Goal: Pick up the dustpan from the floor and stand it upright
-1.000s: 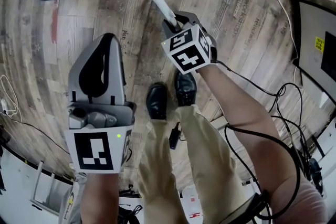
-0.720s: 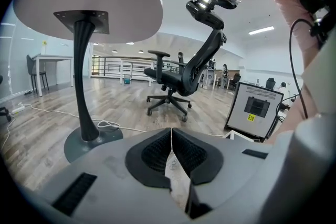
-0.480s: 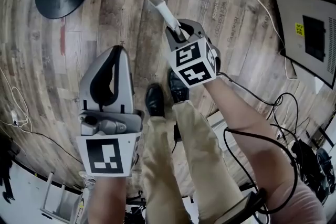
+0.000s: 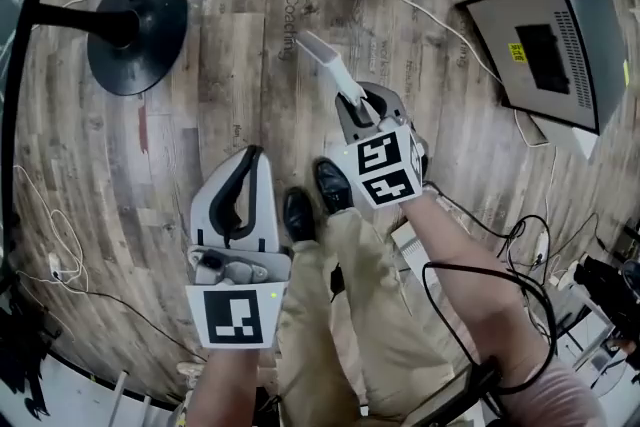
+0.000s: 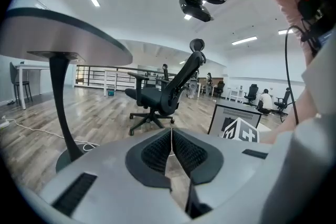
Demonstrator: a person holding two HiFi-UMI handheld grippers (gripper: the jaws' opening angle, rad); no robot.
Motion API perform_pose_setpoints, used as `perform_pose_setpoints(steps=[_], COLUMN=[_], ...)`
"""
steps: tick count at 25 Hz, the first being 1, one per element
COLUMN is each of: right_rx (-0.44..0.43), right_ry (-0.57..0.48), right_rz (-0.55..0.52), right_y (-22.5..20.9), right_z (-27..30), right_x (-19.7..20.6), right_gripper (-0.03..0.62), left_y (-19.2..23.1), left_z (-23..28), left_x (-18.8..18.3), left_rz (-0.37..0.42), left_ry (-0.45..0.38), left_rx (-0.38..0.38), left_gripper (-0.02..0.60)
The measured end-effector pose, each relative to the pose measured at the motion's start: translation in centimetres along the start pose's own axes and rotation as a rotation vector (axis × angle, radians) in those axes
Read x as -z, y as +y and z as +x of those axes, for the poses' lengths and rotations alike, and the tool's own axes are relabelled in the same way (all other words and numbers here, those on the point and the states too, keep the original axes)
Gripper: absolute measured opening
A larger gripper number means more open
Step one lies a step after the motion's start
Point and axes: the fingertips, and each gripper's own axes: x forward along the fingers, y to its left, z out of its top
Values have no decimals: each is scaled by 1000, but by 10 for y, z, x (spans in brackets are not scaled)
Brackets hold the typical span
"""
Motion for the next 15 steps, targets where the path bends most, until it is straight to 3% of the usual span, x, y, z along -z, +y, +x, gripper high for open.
perform_pose_setpoints(steps=[15], right_rx=[158], right_ry=[-38], right_rz=[93], right_y=[-34], right_z=[-190], right_x=[6], right_gripper=[87], left_y=[-80], left_z=[-79], left_x=[-120], left_rz=[120], left_ry=[-60], left_rx=[211], left_gripper=[15])
